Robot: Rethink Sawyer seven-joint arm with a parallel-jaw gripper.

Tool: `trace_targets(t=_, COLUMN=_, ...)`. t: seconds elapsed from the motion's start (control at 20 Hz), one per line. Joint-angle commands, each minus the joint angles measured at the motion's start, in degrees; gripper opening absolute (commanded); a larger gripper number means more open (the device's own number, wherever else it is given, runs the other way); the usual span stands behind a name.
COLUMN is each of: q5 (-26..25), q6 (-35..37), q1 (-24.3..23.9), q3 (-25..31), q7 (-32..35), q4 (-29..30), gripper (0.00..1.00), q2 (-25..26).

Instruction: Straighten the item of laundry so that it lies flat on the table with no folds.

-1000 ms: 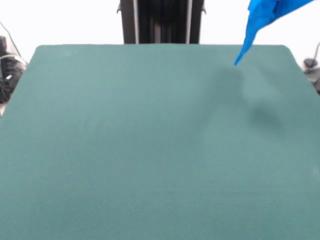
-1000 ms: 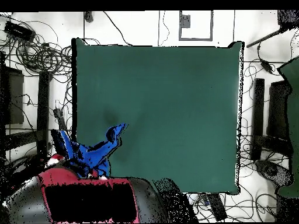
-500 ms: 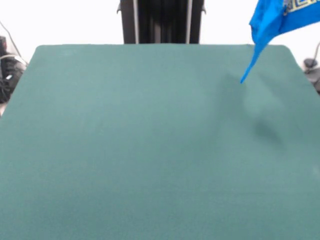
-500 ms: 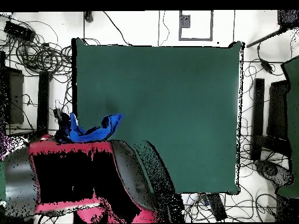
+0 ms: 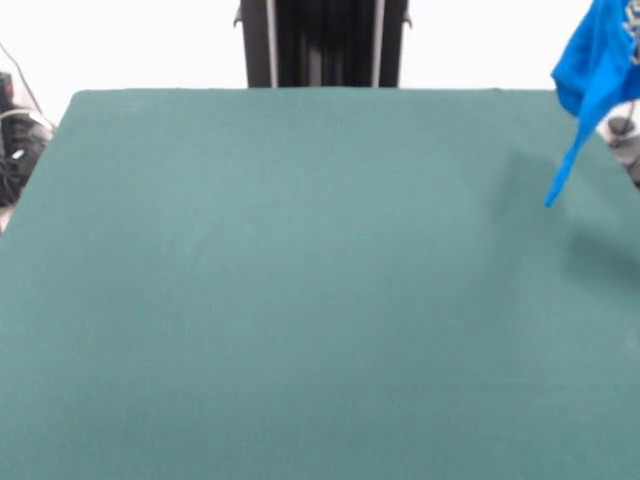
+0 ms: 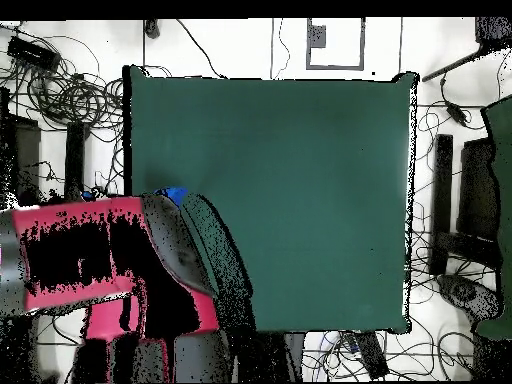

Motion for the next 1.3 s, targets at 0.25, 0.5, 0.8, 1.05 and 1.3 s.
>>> trace_targets(t=0.25, q5=-0.1, q6=-5.2, q1=2.1, q3=-1.3, q7=16.1, q4=-0.4, gripper=0.0, q2=6.3)
trace_targets(t=0.5, q5=-0.6, q6=-12.2, q1=1.3, q3=-2.0, q7=12.9, q4=3.3, gripper=0.0, q2=8.1)
trace_targets(t=0.8, q5=-1.2, q6=-18.5, q1=-0.1, q3=-2.6, q7=8.8, q4=6.7, gripper=0.0, q2=9.6)
trace_targets(t=1.05, q5=-1.7, q6=-21.1, q1=-1.7, q3=-2.6, q7=5.3, q4=9.5, gripper=0.0, q2=9.0)
trace_targets(t=1.3, q5=-2.3, q6=-22.5, q1=-5.2, q3=-1.6, q7=-1.1, q4=14.4, gripper=0.0, q2=5.8)
